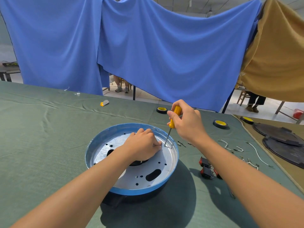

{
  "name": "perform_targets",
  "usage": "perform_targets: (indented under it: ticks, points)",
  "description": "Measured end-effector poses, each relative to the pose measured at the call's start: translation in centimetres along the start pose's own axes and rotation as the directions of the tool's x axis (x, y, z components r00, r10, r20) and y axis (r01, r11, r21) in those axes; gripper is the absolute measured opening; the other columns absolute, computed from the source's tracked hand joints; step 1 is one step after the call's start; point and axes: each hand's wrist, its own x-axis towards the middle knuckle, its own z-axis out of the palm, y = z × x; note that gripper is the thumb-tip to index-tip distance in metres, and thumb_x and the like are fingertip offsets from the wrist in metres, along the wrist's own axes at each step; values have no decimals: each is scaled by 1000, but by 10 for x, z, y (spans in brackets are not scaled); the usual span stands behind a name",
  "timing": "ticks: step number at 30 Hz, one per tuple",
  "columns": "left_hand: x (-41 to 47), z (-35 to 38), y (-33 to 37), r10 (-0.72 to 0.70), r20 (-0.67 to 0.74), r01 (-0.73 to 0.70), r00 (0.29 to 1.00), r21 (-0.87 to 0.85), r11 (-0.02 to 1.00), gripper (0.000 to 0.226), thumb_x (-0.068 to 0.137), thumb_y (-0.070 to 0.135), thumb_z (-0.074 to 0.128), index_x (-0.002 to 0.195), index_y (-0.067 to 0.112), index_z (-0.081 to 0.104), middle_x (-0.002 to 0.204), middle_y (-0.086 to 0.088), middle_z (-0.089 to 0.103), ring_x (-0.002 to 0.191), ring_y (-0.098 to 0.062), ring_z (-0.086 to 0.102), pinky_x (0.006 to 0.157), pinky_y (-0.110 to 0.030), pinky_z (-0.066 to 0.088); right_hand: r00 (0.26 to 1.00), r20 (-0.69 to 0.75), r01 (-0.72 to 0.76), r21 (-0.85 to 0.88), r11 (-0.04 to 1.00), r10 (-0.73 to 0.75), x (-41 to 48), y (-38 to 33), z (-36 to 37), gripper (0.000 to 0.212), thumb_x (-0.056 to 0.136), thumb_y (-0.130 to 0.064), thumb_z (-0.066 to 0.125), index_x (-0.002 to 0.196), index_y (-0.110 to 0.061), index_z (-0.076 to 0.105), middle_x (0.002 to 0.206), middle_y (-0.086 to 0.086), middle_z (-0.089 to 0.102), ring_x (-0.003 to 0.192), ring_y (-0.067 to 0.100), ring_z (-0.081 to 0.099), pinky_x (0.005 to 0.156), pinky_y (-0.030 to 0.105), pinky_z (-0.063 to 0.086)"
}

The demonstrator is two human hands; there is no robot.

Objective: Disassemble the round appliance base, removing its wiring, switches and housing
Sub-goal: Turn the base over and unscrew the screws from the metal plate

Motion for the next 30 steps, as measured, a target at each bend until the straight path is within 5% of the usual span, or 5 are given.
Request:
perform_targets:
  ticks: [4, 9, 19, 24, 30]
  points:
    - [0, 0, 0, 1, -9, -1, 1000, -7, 1000, 39, 101, 50, 37, 121, 36, 68, 134, 3, 46, 121, -24, 38, 99, -42, 35, 1000, -4, -8, -72, 997, 8, -1, -1, -1, 13, 97, -29, 58, 91, -21, 50, 70, -1, 57, 71, 22, 66, 68, 40, 56]
    - [0, 2, 0, -2, -16, 1, 1000, -13, 1000, 39, 101, 50, 37, 121, 36, 68, 133, 4, 46, 121, -23, 38, 98, -41, 34, 1000, 21, 18, -412, 911, -10, 7, -7, -8, 31, 92, -46, 60, 89, -17, 47, 71, 7, 56, 74, 33, 54, 63, 37, 45]
    - [2, 3, 0, -2, -24, 2, 1000, 0, 1000, 39, 101, 50, 37, 120, 35, 68, 133, 4, 46, 120, -23, 38, 98, -41, 35, 943, 298, 84, -640, 763, 146, 25, -35, -23, 48, 92, -45, 59, 66, -19, 29, 70, 0, 28, 78, 29, 39, 64, 34, 34]
    - [1, 4, 0, 0, -21, 0, 1000, 2, 1000, 39, 101, 49, 37, 121, 35, 67, 135, 2, 46, 122, -24, 38, 98, -42, 35, 859, 484, 202, -618, 760, 166, 33, -51, -27, 38, 84, -35, 71, 69, -14, 44, 71, 3, 45, 60, 17, 41, 48, 29, 30]
    - [0, 4, 1, -4, -17, 4, 1000, -5, 1000, 40, 101, 50, 36, 122, 35, 67, 135, 2, 46, 123, -25, 38, 99, -43, 35, 755, 632, 317, -588, 744, 178, 40, -63, -30, 14, 80, -22, 77, 76, -15, 65, 62, 1, 60, 81, 23, 64, 56, 28, 45]
